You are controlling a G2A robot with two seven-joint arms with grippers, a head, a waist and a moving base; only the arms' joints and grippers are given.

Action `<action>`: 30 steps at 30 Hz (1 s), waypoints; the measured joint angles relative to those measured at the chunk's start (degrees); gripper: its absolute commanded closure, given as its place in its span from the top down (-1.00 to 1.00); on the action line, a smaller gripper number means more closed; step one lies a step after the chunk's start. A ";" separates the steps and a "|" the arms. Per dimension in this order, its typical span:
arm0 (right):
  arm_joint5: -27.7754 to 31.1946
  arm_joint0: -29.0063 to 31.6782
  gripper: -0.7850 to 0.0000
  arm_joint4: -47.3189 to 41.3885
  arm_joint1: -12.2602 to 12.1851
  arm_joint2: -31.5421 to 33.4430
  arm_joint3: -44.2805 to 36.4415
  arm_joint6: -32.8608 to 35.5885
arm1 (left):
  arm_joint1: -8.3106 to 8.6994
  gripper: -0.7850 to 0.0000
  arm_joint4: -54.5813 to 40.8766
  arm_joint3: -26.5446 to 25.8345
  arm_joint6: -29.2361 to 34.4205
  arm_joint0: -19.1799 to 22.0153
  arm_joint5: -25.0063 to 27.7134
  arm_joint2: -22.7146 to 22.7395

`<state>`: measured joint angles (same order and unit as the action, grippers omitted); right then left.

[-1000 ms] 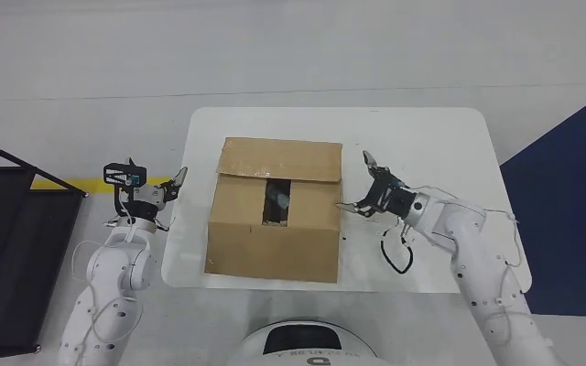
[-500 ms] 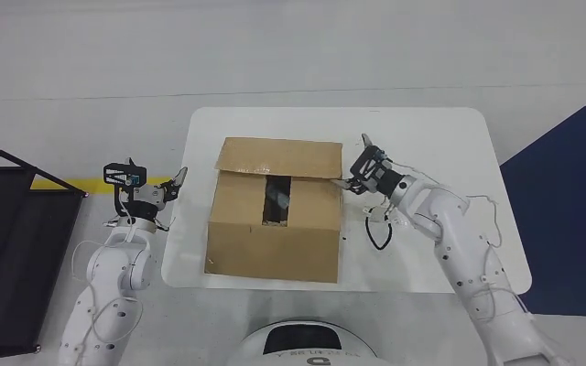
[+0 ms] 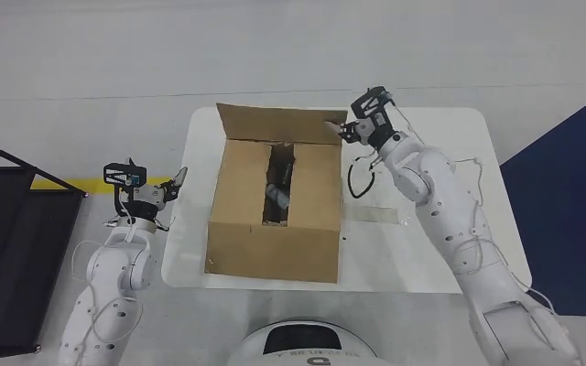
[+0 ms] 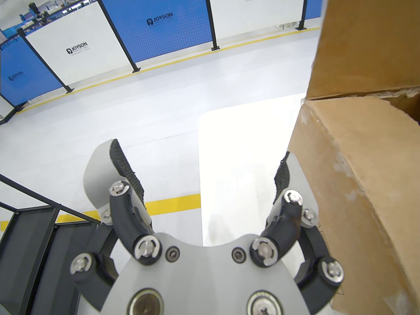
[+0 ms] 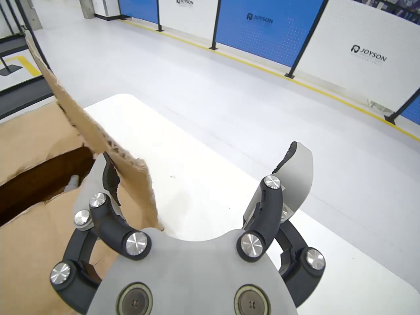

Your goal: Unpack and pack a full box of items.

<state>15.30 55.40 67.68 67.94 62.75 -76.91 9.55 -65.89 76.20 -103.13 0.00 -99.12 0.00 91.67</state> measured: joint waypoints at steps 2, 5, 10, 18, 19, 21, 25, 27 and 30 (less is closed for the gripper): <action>-3.73 -3.82 1.00 -0.79 1.14 -2.33 4.79 3.45 | 0.00 1.00 0.00 0.00 0.00 0.00 0.00 0.00; -7.75 -8.23 1.00 -2.96 2.74 -5.26 10.90 9.10 | 0.00 1.00 0.00 0.00 0.00 0.00 0.00 0.00; -9.28 -11.91 1.00 -5.07 4.21 -7.73 17.05 16.04 | 0.00 1.00 0.00 0.00 0.00 0.00 0.00 0.00; -4.48 -7.55 1.00 -6.19 3.14 -3.53 11.98 7.47 | 0.00 1.00 0.00 0.00 0.00 0.00 0.00 0.00; -2.72 -5.99 1.00 -6.01 2.65 -2.32 10.16 5.57 | 0.00 1.00 0.00 0.00 0.00 0.00 0.00 0.00; 1.68 -1.31 1.00 -5.46 1.34 1.06 5.24 1.02 | 0.00 1.00 0.00 0.00 0.00 0.00 0.00 0.00; 10.71 9.91 1.00 -6.43 -1.11 9.03 -3.85 -8.01 | 0.00 1.00 0.00 0.00 0.00 0.00 0.00 0.00; 15.67 16.09 1.00 -5.76 -2.26 13.42 -7.68 -12.73 | 0.00 1.00 0.00 0.00 0.00 0.00 0.00 0.00; 21.13 23.49 1.00 -1.95 -3.60 18.88 -11.45 -18.12 | 0.00 1.00 0.00 0.00 0.00 0.00 0.00 0.00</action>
<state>36.43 78.89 65.73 64.34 81.63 -88.36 -8.58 -65.89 76.20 -103.13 0.00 -99.12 0.00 91.67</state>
